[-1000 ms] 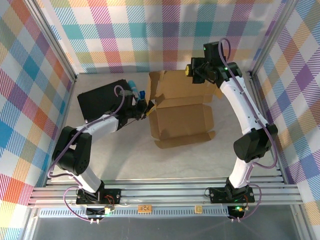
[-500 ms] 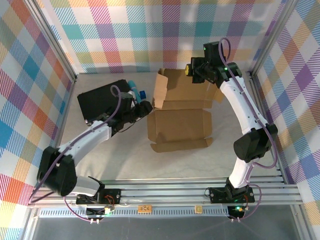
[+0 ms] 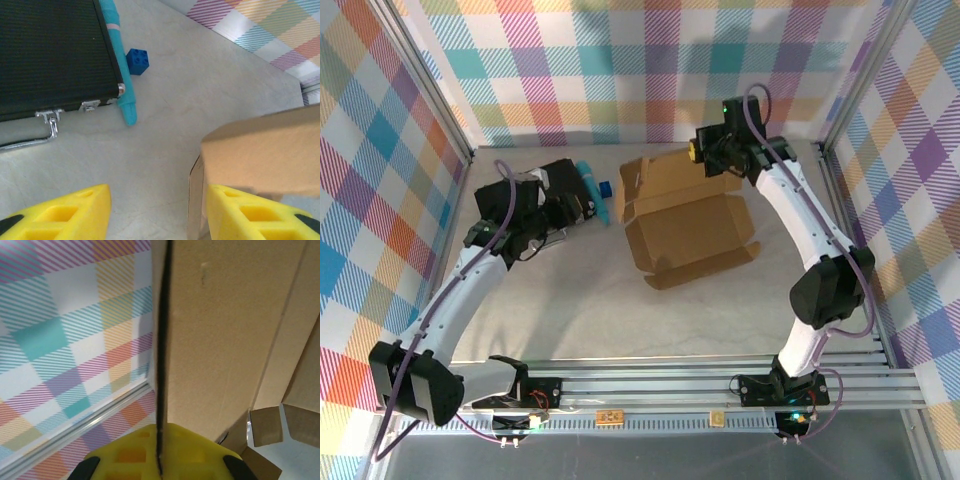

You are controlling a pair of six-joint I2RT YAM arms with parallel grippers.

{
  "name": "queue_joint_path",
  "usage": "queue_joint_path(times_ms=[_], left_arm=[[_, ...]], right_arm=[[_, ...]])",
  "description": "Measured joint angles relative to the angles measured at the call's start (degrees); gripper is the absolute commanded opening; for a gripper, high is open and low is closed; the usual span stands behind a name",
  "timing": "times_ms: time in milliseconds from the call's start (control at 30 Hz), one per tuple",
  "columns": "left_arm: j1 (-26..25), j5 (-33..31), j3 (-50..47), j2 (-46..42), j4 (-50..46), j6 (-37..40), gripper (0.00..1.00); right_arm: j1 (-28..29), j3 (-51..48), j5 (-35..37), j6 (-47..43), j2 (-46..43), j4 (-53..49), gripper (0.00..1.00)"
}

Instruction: Fold the paper box

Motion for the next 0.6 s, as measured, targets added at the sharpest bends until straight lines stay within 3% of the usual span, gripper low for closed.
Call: queue_joint_path(times_ms=[100,233,367,500,600], left_arm=[[0.24,2.49,-0.31,1.64,0.50,0.90,0.51],[-0.33,6.93,-3.69,3.06,3.89,3.56,0.55],[-4.57,7.52,-5.55,3.26,4.48,8.07,0.68],[-10.88,4.17,-5.55,2.71,5.01,12.48,0.74],[-14.01,1.09,-5.53,2.67,5.16,14.93,0.94]], right_arm=[[1.14,-7.34,-0.17,-0.66,-0.09,4.74,0.00],[2.10,-8.94,-0.55,-1.46,1.64,6.01,0.00],[2.36,-6.82,-1.31,-1.84,2.67,6.08,0.00],[2.36,-4.94,-1.79,-1.81,3.65,6.03,0.00],[2.36,-3.89,-1.97,-1.60,4.50,5.40,0.00]])
